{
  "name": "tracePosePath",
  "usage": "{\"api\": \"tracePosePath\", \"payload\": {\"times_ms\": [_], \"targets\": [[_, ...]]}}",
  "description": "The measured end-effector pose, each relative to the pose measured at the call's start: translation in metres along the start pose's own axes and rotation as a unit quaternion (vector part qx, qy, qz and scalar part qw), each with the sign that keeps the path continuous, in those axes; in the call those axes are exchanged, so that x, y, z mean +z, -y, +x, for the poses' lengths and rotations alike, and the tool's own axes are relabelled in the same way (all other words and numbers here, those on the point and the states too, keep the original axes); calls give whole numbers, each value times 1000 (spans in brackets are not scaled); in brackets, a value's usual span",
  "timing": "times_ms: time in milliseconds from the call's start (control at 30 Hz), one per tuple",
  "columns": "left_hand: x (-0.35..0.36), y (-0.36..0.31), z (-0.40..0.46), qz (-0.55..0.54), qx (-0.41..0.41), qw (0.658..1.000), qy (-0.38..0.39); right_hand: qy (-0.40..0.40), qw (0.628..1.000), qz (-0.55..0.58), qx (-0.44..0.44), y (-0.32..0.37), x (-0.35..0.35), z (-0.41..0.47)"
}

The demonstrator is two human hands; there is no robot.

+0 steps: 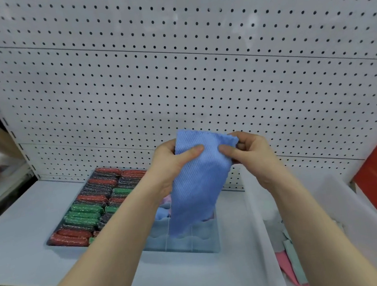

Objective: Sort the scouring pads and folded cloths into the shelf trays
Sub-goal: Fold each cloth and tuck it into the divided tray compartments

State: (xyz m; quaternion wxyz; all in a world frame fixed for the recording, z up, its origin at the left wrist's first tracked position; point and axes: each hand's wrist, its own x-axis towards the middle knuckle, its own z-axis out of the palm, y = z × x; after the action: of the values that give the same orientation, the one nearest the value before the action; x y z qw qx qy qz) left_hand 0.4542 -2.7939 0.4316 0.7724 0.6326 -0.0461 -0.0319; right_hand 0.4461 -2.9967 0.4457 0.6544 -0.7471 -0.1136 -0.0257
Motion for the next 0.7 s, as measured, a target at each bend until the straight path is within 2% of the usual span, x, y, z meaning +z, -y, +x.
{"api": "tracePosePath", "payload": {"times_ms": [133,333,400,467,533,700], "targets": [[-6,-4,-6,24,40,999,-3,-27,999,-25,-3,8,-5,-2],[-19,-14,-9,-3,71,996,61,31,999,13,5,30,-23,-8],[-18,-14,-5,12,75,997,11,-11,1000,-18,18,31,-21,-2],[-12,-8,0,47,65,995,-60,-87,991,-103,21,27,-10,5],[-2,-3,1,94,66,990,-85,-136,979,-152,15,24,5,10],[20,-4,-10,190,133,968,-93,-124,989,-79,-1,23,31,7]]}}
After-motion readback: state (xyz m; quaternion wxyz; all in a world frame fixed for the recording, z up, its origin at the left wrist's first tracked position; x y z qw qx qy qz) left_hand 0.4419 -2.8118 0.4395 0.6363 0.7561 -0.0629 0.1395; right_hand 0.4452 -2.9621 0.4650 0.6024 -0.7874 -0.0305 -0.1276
